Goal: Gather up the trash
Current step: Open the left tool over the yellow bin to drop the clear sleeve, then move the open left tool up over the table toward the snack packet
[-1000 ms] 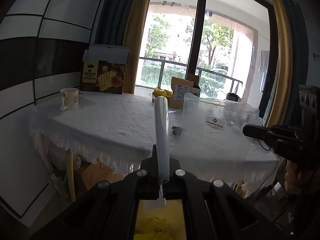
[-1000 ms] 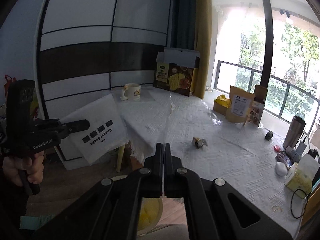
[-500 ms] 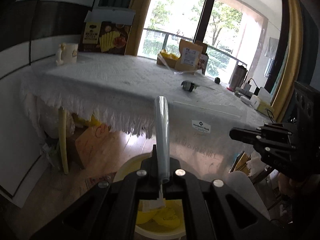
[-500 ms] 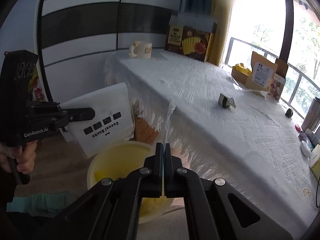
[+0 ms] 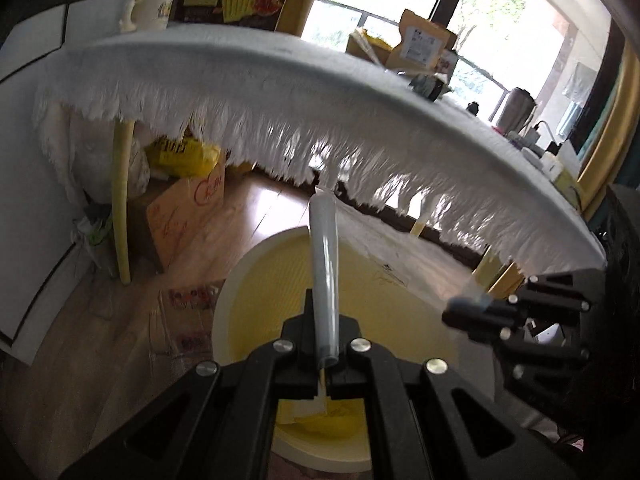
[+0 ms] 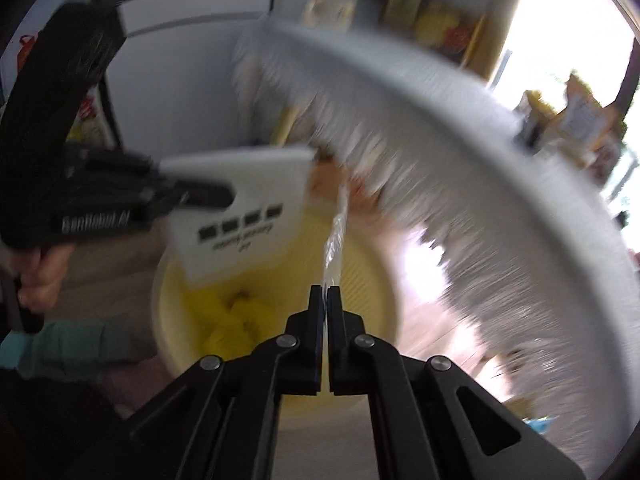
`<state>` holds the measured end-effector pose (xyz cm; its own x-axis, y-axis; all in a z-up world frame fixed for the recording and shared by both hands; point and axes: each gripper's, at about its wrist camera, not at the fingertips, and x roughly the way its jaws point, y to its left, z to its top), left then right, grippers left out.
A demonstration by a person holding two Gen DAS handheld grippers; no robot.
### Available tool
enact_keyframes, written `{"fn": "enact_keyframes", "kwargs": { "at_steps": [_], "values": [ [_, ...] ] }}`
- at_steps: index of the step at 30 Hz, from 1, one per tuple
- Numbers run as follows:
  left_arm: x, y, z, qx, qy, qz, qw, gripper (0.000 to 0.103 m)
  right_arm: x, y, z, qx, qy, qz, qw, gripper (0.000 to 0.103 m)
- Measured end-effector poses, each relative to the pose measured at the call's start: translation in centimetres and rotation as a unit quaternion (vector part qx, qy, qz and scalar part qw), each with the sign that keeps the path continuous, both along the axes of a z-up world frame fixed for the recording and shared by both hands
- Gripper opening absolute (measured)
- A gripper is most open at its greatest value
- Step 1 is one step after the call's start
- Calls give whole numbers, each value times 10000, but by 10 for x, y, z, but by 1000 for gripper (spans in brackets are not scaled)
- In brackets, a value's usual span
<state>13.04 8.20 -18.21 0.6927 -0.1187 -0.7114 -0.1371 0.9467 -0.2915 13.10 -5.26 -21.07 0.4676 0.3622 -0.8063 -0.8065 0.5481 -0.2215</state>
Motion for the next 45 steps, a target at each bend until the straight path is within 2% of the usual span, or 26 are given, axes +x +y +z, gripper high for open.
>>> {"fn": "enact_keyframes", "kwargs": {
  "at_steps": [2, 7, 11, 14, 17, 18, 21, 22, 26, 30, 45],
  "values": [
    [2, 1, -8, -6, 111, 7, 9999, 1, -2, 0, -11, -22, 258, 136, 9996, 10],
    [7, -3, -21, -51, 309, -41, 9995, 1, 3, -9, -16, -18, 514, 150, 9986, 21],
    [12, -6, -29, -53, 474, -58, 9988, 1, 17, -22, -14, -165, 446, -208, 9987, 23],
    [15, -7, -34, -25, 626, -45, 9980, 1, 22, -36, -4, -113, 399, -420, 9983, 34],
    [15, -8, -34, -12, 657, -42, 9978, 4, 23, -47, 9, -68, 294, -557, 9980, 38],
    [15, -8, -33, -14, 650, -45, 9979, 9, 23, -51, 13, -55, 261, -585, 9979, 38],
    [13, -9, -28, -34, 575, -33, 9983, 43, 23, -60, 26, -4, 139, -659, 9977, 39],
    [11, -10, -24, -35, 517, -32, 9986, 44, 20, -61, 30, 18, 105, -674, 9977, 39],
    [6, -15, -13, 113, 423, -21, 9990, 44, 10, -66, 43, 121, 4, -713, 9974, 40],
    [3, -17, 1, 228, 323, 13, 9992, 45, 9, -73, 56, 299, -17, -782, 9965, 47],
    [4, -35, 61, 462, -265, -30, 9986, 47, 13, -92, 97, 745, -112, -851, 9935, 47]
  ]
}}
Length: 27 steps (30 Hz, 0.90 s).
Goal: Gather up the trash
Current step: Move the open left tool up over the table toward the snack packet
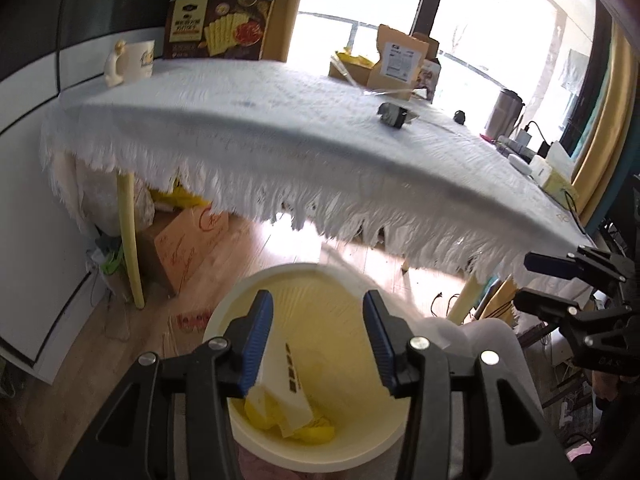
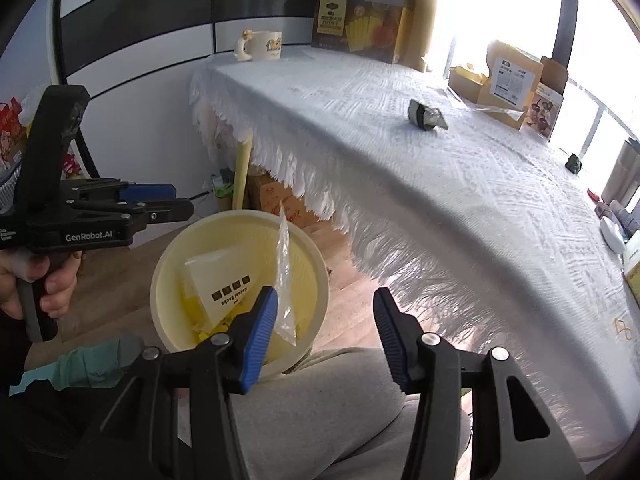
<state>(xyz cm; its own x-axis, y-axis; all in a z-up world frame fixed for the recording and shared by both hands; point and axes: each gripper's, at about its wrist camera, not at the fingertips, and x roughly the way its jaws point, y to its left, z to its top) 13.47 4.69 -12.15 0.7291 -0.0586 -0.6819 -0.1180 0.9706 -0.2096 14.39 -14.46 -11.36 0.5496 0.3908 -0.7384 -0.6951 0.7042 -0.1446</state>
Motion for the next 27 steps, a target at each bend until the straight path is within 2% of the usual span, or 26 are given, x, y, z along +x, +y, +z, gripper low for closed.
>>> {"fn": "enact_keyframes", "kwargs": {
  "at_steps": [15, 27],
  "values": [
    [32, -28, 33, 155, -163, -235, 9995, 48, 27, -30, 29, 210, -60, -150, 9996, 47],
    [72, -50, 51, 247, -232, -510, 9981, 48, 59, -57, 50, 374, -142, -392, 9984, 47]
  ]
}}
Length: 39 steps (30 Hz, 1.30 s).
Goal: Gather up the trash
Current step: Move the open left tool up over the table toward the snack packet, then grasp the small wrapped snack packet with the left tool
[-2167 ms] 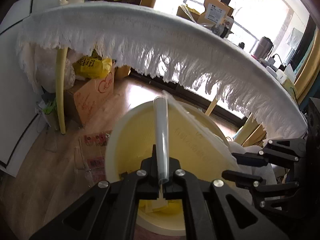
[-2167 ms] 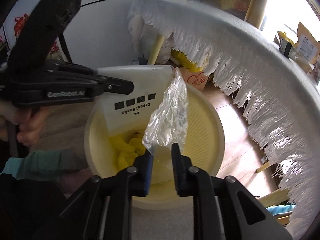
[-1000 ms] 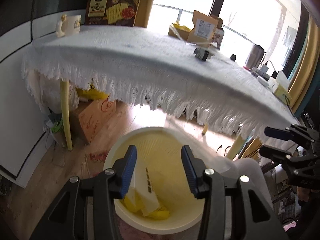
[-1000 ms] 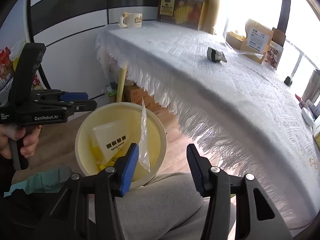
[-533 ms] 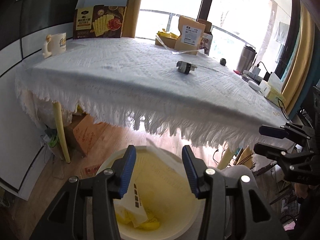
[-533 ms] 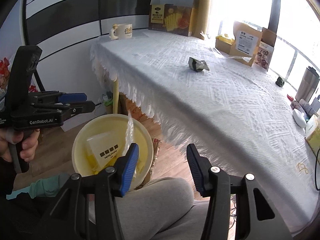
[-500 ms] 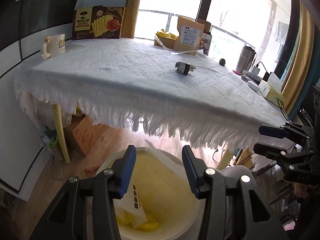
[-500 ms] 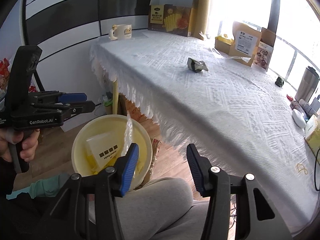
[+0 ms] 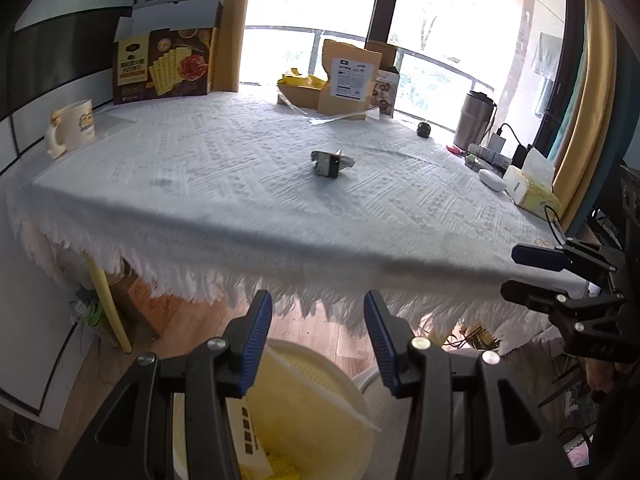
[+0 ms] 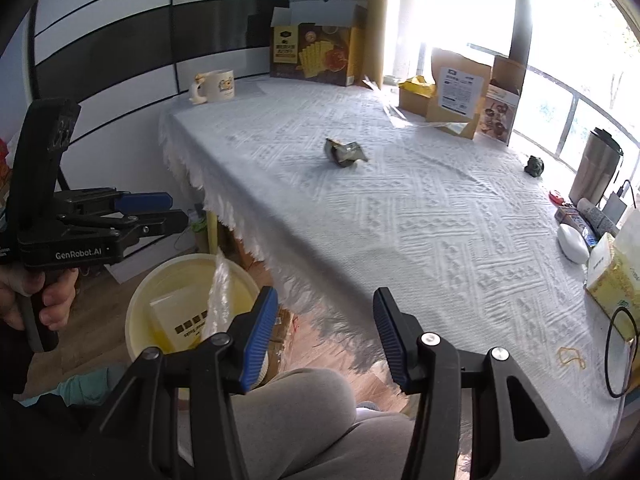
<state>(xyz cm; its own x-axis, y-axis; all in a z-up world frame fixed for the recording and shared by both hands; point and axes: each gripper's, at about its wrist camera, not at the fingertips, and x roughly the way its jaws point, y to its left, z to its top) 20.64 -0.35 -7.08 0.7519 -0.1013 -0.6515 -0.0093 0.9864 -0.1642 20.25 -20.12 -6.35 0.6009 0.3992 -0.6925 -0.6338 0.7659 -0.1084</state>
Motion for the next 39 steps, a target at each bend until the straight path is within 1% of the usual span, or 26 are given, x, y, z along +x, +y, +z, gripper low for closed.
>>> {"fn": "enact_keyframes", "kwargs": {
  "at_steps": [7, 12, 18, 20, 22, 23, 29, 33, 39],
  "values": [
    [29, -11, 10, 34, -23, -124, 9999, 48, 25, -11, 9, -31, -2, -114, 9999, 47],
    [47, -18, 15, 74, -121, -163, 9998, 48, 45, -21, 17, -1, -60, -246, 9997, 47],
    [74, -19, 17, 101, -169, -248, 9995, 48, 70, -28, 21, -21, -70, -358, 9993, 47],
    [85, -20, 18, 105, -175, -302, 9993, 50, 79, -30, 22, -24, -55, -387, 9992, 47],
    [95, -20, 18, 100, -196, -330, 9992, 58, 89, -30, 22, -22, -45, -402, 9992, 47],
    [99, -20, 18, 95, -198, -330, 9992, 59, 93, -30, 22, -25, -38, -408, 9992, 47],
    [130, -18, 17, 54, -249, -291, 9993, 60, 125, -29, 23, -45, 25, -440, 9990, 47],
    [150, -18, 14, 133, -304, -179, 9993, 61, 147, -27, 22, -49, -4, -407, 9992, 47],
    [179, -14, 11, 35, -294, -220, 9993, 61, 186, -25, 16, -10, 98, -463, 9989, 47]
  ]
}}
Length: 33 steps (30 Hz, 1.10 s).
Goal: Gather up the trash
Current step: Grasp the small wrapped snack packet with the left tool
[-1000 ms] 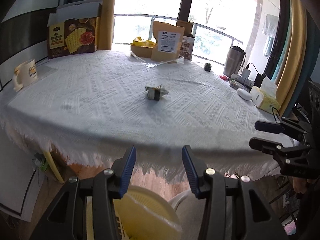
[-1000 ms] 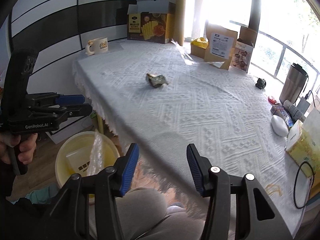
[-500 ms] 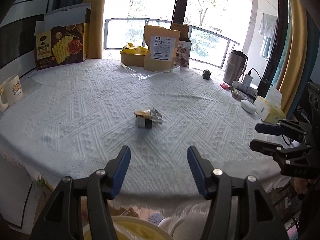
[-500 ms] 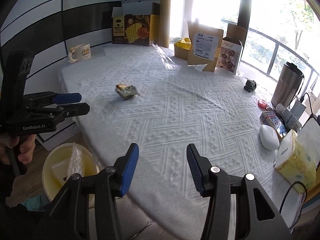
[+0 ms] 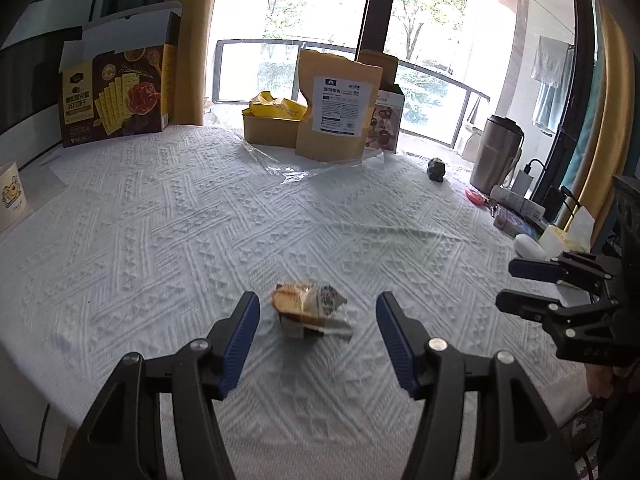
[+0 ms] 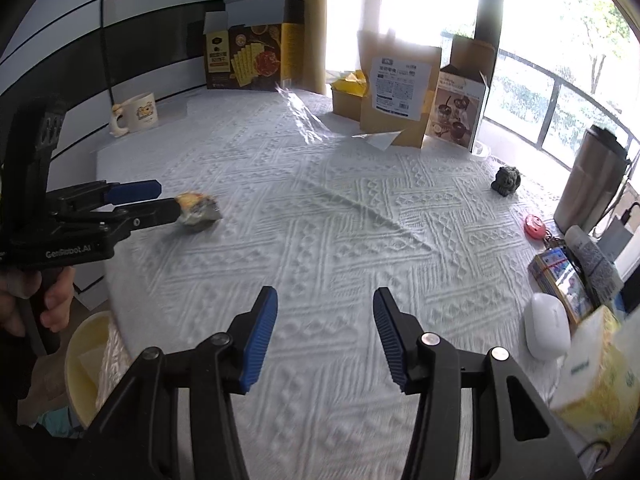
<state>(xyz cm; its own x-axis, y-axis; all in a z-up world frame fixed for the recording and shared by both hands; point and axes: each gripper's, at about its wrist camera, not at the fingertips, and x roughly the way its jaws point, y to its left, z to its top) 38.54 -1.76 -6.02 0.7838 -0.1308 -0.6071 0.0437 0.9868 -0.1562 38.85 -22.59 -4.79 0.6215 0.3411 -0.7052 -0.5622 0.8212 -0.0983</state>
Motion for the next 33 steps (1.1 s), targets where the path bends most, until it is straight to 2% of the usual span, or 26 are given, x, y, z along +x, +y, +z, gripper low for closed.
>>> {"fn": "enact_keyframes", "kwargs": {
  "at_steps": [3, 6, 10, 11, 12, 13, 18, 28, 30, 33],
  "values": [
    [12, -2, -4, 117, 116, -49, 9999, 61, 20, 2, -3, 63, 108, 17, 9999, 47],
    [22, -4, -11, 440, 214, 62, 9988, 61, 40, 2, -5, 83, 199, -42, 9998, 47],
    [31, -1, -22, 494, 377, 2, 9981, 60, 65, 4, -5, 30, 223, -195, 9996, 47],
    [33, 0, -24, 490, 420, -26, 9979, 56, 72, 5, -4, 33, 231, -249, 9994, 47],
    [35, 1, -27, 480, 459, -61, 9978, 39, 80, 6, -4, 51, 266, -284, 9992, 47],
    [36, 2, -29, 449, 510, -98, 9976, 36, 89, 8, -4, 72, 310, -299, 9990, 47],
    [38, 7, -25, 421, 343, -137, 9984, 35, 121, 22, 0, 113, 296, -378, 9988, 47],
    [61, 42, 10, 462, -239, 212, 9984, 35, 178, 51, 4, 399, 366, -512, 9972, 48],
    [71, 53, 19, 452, -399, 365, 9975, 35, 189, 54, 3, 479, 379, -650, 9960, 58],
    [85, 65, 27, 422, -558, 609, 9957, 35, 206, 59, -1, 601, 505, -766, 9940, 58]
  ]
}}
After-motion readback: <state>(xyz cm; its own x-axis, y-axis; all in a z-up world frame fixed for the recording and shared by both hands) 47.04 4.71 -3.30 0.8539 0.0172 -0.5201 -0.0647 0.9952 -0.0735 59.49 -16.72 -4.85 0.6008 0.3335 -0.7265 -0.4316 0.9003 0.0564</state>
